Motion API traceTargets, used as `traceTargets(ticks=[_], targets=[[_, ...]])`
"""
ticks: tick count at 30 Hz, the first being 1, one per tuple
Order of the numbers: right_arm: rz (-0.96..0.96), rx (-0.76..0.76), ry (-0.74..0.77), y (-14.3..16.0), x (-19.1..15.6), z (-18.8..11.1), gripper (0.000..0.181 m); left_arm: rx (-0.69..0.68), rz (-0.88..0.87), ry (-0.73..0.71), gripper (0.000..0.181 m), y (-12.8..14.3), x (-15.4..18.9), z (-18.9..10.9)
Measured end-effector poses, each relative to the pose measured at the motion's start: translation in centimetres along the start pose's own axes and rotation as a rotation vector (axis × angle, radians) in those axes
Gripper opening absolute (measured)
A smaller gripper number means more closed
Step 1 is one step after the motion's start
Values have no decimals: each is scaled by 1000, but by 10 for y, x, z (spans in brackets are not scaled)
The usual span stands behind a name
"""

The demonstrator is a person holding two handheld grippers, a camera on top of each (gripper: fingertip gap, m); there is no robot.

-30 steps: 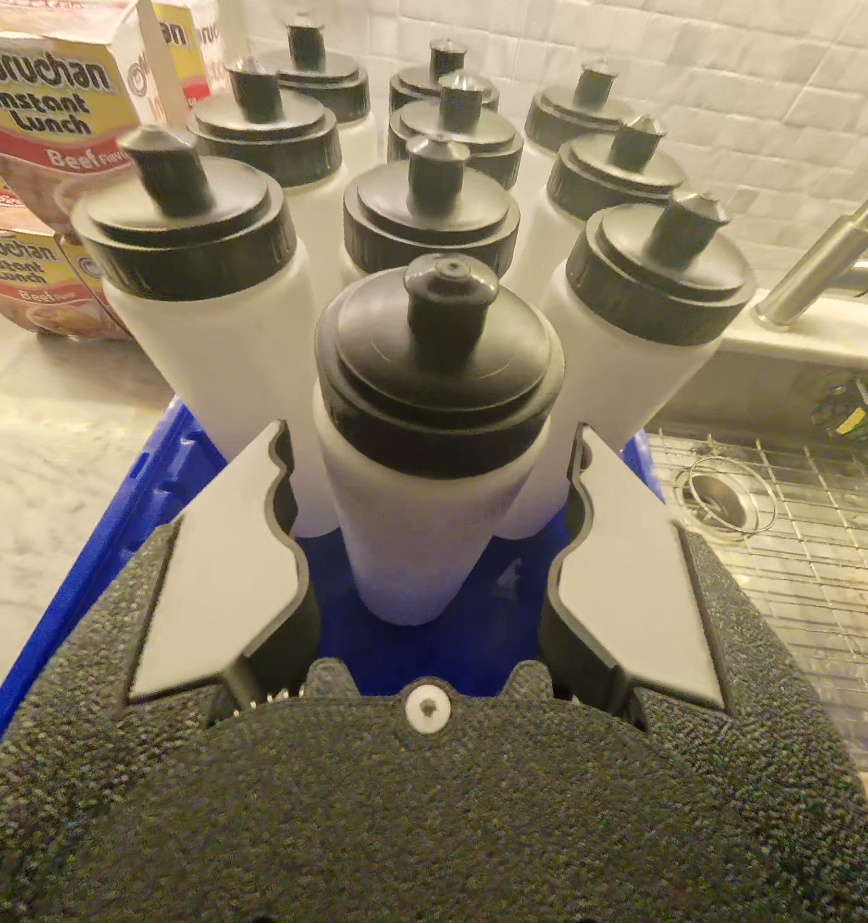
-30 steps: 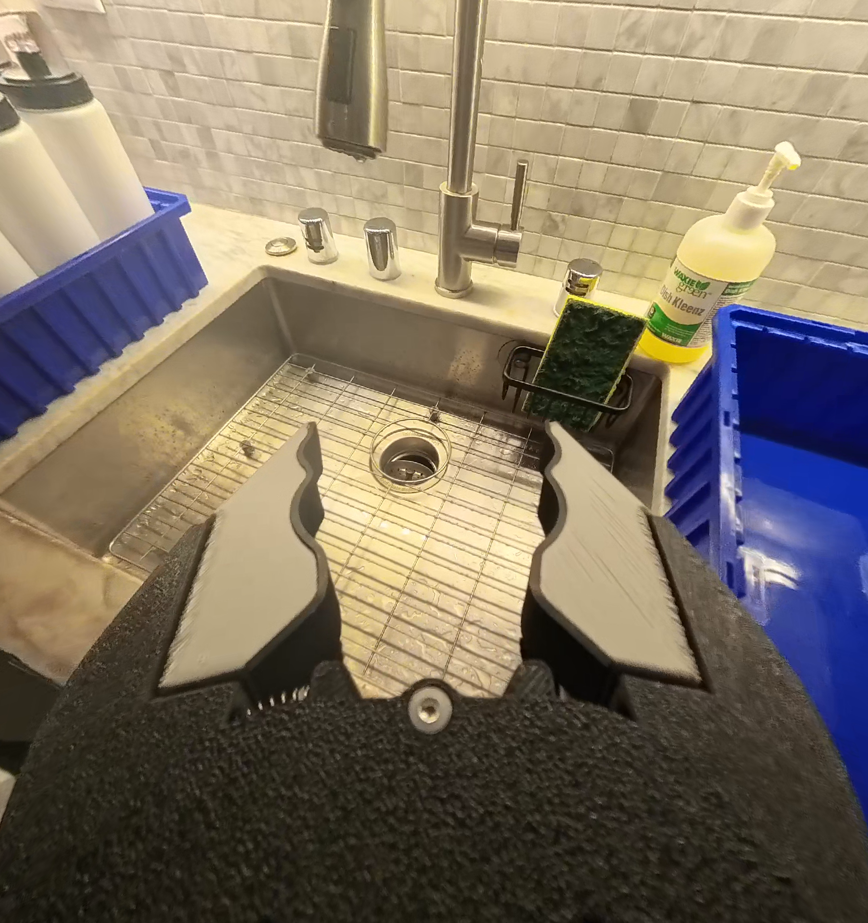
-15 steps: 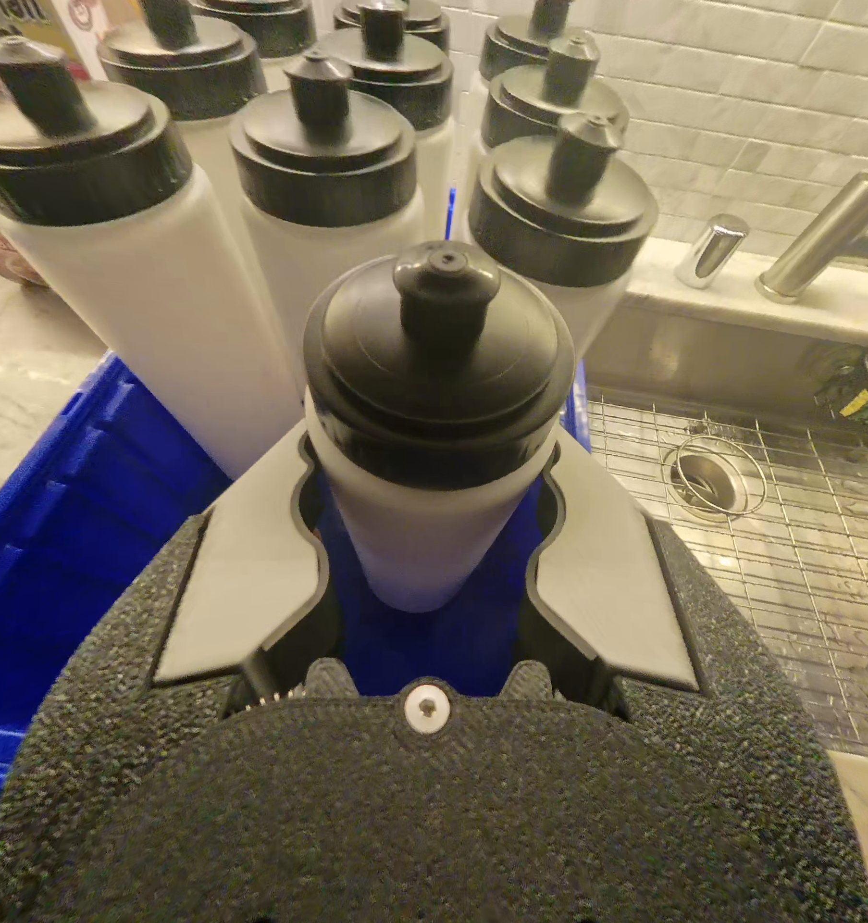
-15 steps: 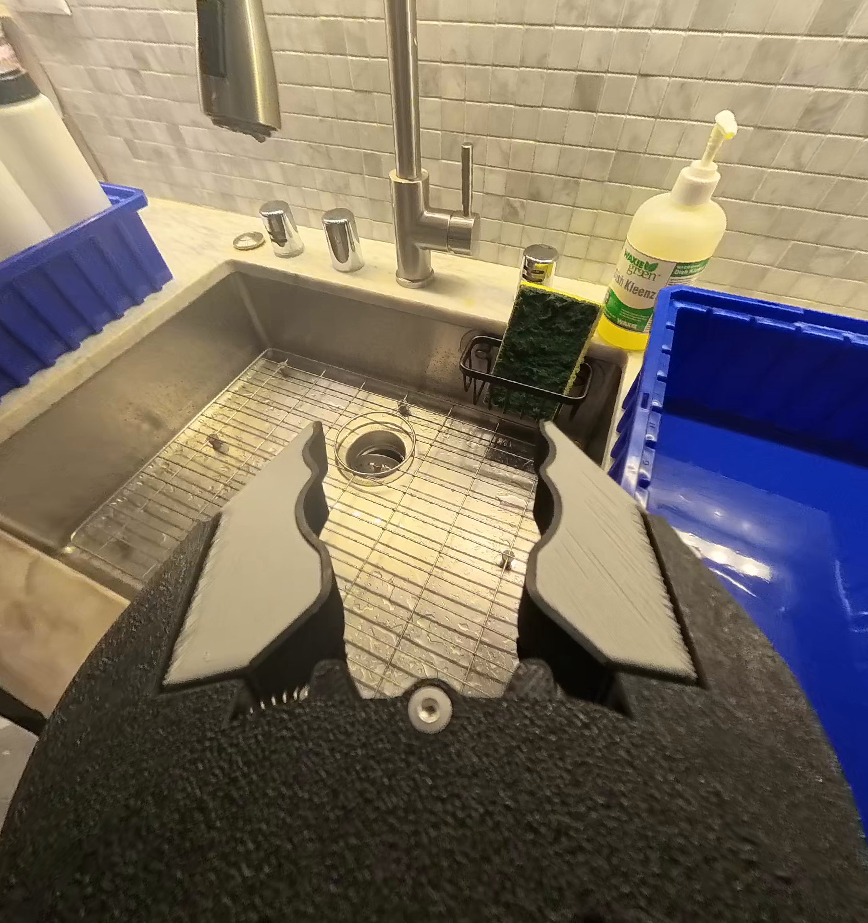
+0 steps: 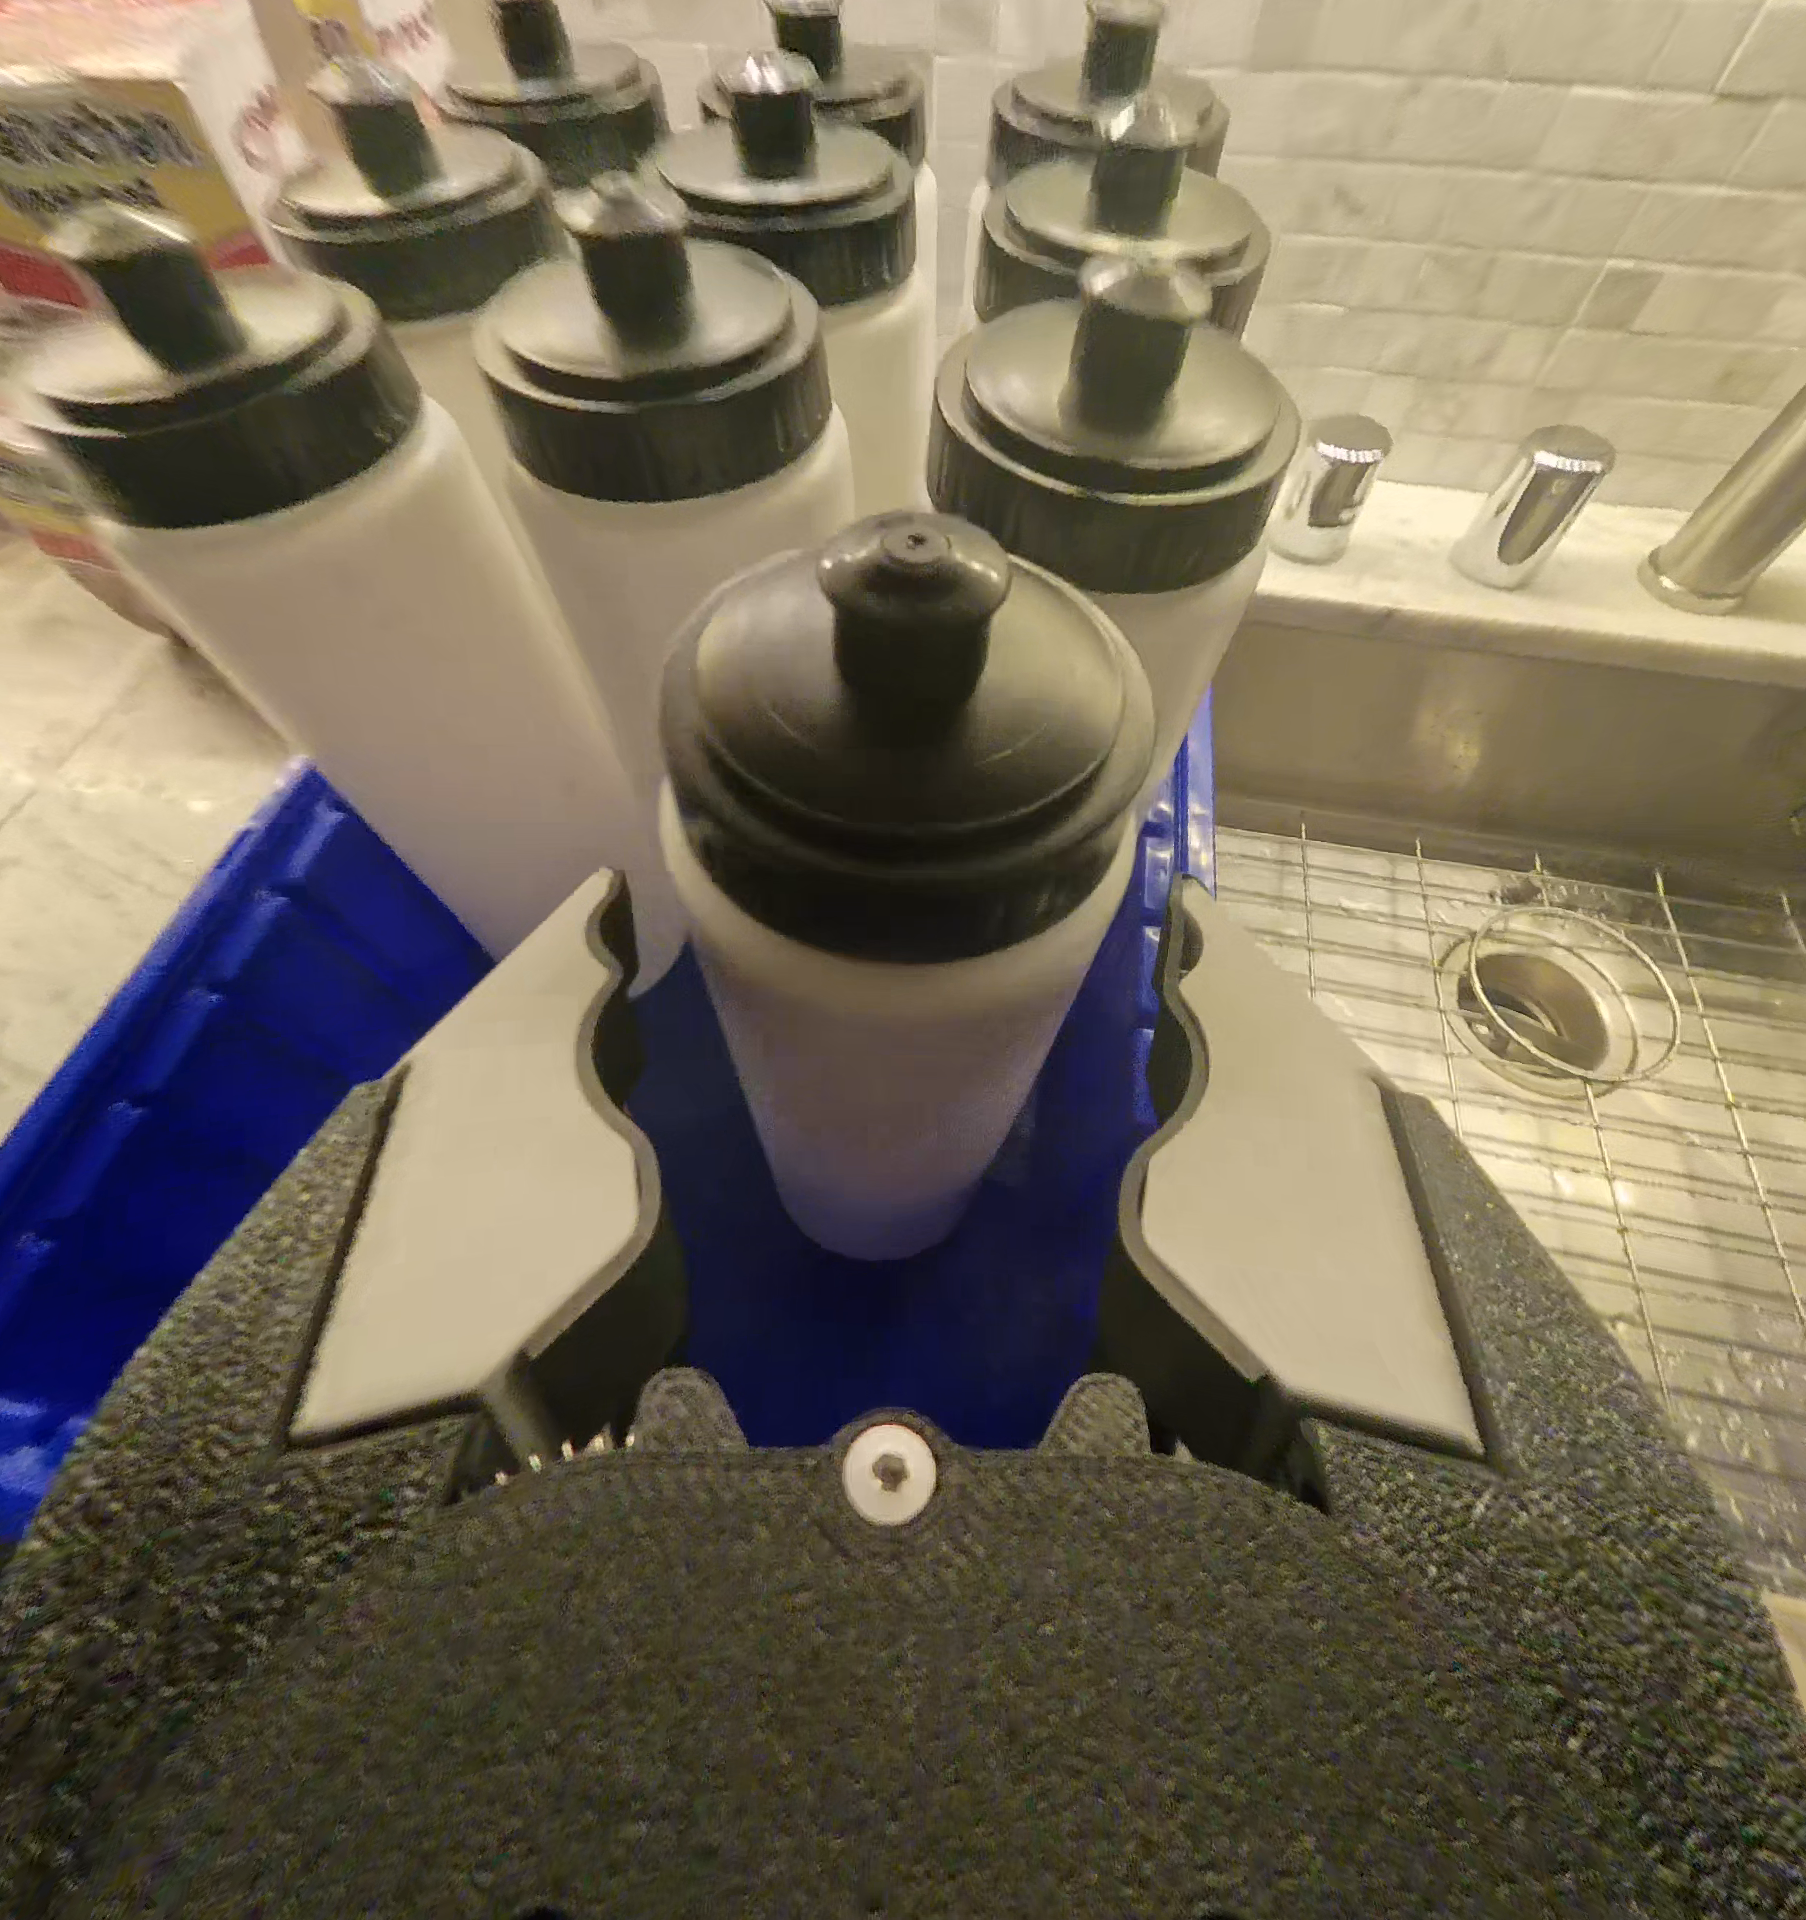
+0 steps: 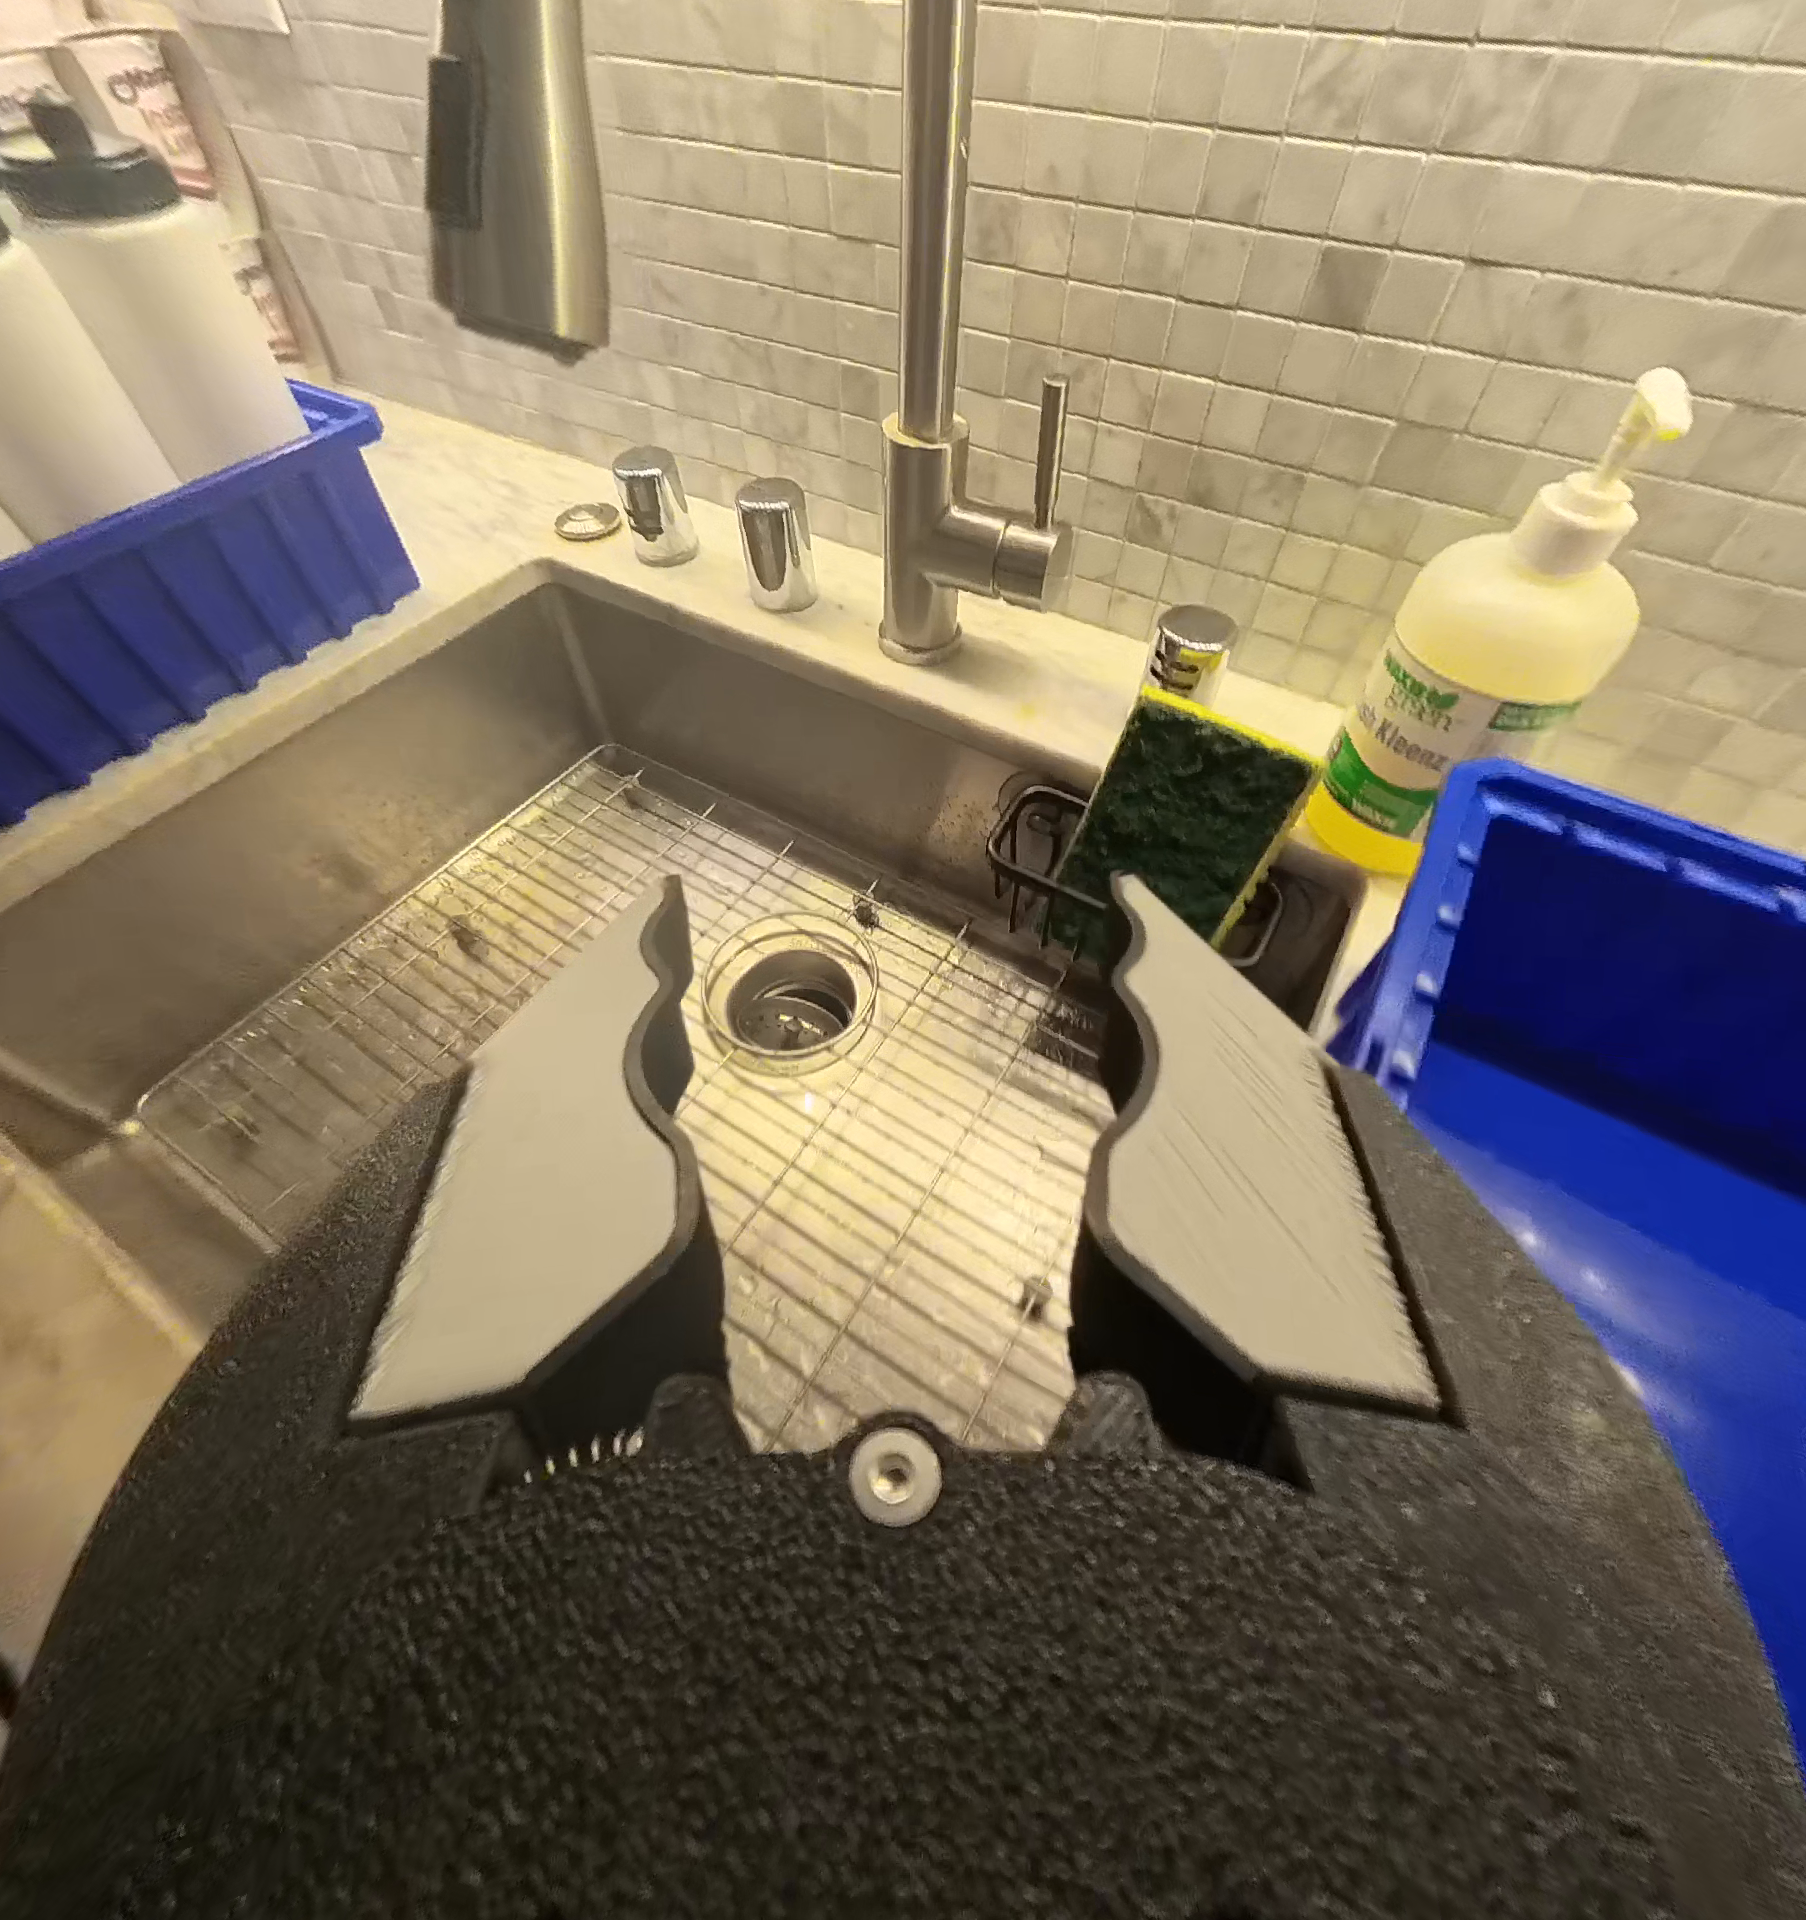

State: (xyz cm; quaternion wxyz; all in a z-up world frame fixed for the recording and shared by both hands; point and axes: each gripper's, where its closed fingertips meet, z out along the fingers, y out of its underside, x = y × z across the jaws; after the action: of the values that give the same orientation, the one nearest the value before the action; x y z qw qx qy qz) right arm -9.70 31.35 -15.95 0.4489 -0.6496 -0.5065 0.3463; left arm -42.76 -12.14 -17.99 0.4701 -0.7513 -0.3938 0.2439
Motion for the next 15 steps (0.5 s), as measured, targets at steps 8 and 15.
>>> traceTargets(ticks=[8,15], targets=[[-132,40,-89,-69,41,141,46,206,-26,-23,95,-45,20,-74],[-117,-21,-104,-88,70,269,42,219,-79,89,87,-42,77,-98]])
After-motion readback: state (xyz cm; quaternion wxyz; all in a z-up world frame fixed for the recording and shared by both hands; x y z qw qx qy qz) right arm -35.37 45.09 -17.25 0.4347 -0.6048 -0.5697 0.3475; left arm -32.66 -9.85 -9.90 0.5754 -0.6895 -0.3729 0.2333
